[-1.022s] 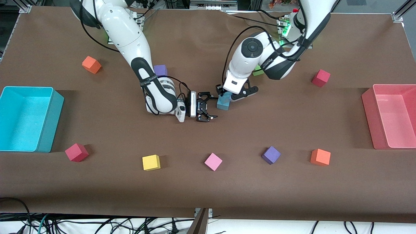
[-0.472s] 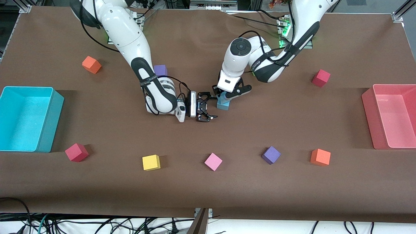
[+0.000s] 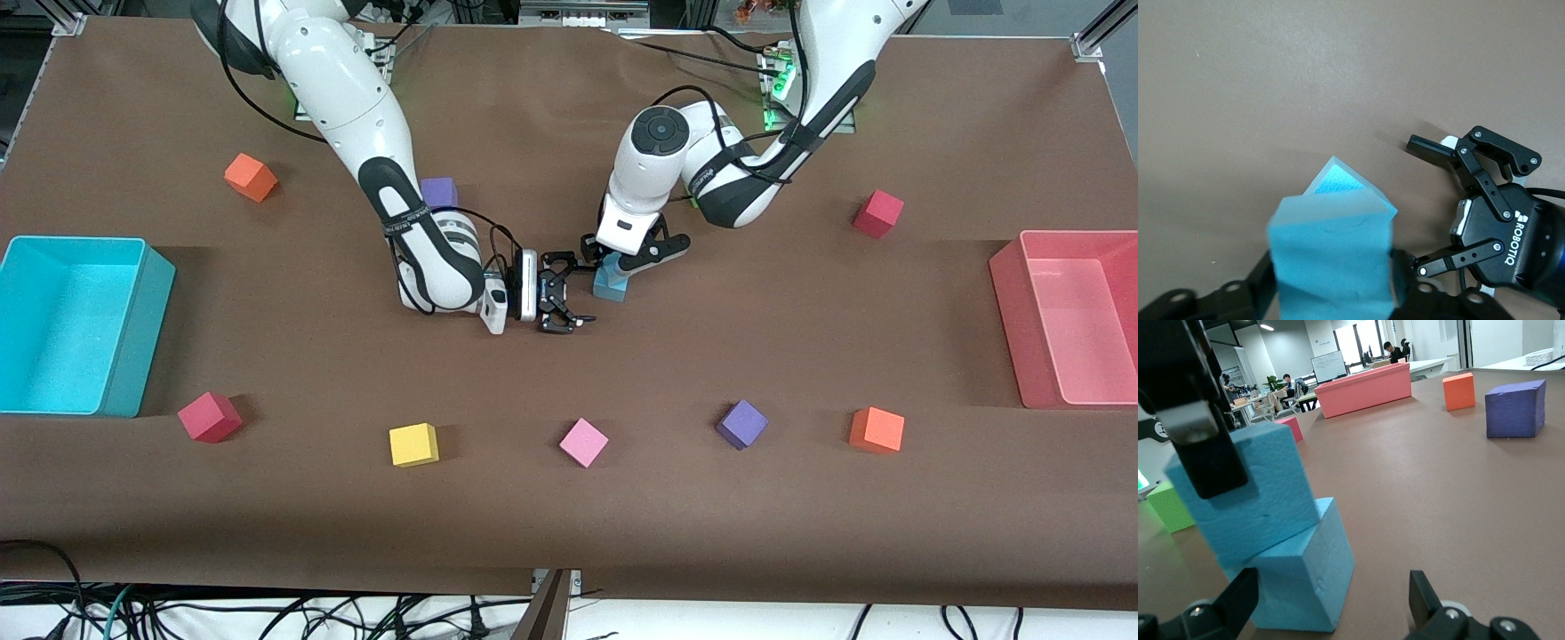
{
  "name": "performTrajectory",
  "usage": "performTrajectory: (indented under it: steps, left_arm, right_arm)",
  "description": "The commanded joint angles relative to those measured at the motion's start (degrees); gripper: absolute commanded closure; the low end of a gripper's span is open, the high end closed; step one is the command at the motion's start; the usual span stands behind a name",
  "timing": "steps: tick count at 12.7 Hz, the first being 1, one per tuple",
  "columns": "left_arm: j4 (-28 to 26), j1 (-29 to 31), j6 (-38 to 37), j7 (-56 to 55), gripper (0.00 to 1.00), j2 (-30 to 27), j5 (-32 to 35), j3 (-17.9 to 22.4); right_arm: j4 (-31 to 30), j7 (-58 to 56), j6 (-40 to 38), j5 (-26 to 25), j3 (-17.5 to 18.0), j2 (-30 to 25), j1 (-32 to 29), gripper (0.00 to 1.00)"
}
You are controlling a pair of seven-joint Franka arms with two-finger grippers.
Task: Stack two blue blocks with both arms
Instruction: 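Lower the held cube onto the placed cube with the left gripper, then open the left gripper and lift away from the stack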
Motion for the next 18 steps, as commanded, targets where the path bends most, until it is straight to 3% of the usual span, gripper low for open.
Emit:
performTrajectory:
  steps: [1,5,10,14,18]
  left_arm:
    - [0.47,-0.15,0.13,-1.44,0.0,-0.1,1.97,0.18]
    - [1.96,0.9,-4.41,0.4,0.0,-1.85,1.97,-0.17]
    - [7.93,4.94,-18.12,22.68,0.0,-3.08,-3.3,-0.7]
    - [10.92,15.03,-26.12,53.86,0.0,-4.93,-9.79,-0.61]
    - [12.87,26.11,-29.75,74.64,0.0,-5.54,-10.51,-0.7]
  right_arm:
    - [-0.13,-1.33,-0.01,1.31,0.24,0.27,-0.1,0.0]
    - [-0.05,-0.98,0.61,1.22,0.15,0.18,-0.01,0.0]
    - [-0.04,0.95,6.92,0.17,0.15,-0.96,0.87,0.0]
    - [-0.13,7.02,11.32,-2.73,0.15,-3.68,2.36,0.0]
    - [-2.23,10.88,13.43,-8.08,0.06,-7.54,2.36,0.0]
